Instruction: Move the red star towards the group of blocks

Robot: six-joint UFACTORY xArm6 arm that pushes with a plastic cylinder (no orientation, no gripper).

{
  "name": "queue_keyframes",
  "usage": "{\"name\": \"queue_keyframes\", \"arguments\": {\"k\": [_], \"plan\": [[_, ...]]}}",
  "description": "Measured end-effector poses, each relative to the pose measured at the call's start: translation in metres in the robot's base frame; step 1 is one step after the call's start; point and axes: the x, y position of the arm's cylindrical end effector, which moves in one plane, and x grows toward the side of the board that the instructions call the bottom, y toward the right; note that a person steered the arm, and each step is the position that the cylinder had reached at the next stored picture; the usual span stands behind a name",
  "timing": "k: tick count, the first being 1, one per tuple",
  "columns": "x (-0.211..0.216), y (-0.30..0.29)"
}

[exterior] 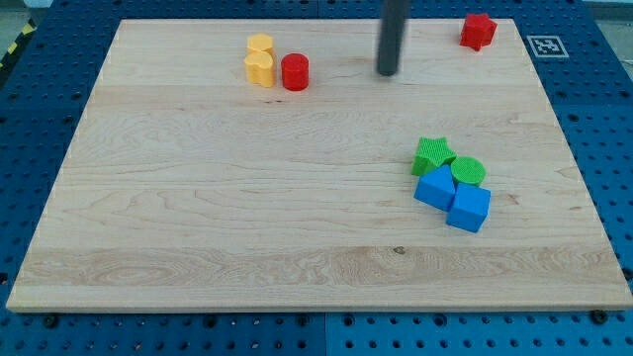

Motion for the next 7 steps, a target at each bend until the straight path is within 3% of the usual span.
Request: {"name": "queue_keyframes", "arguments": {"k": [1, 2, 3, 5, 7], "plan": [[0.02, 0.082], [0.014, 0.165], [-0.019, 0.216], [-0.116, 0.15], [-0.116, 0.15]]}}
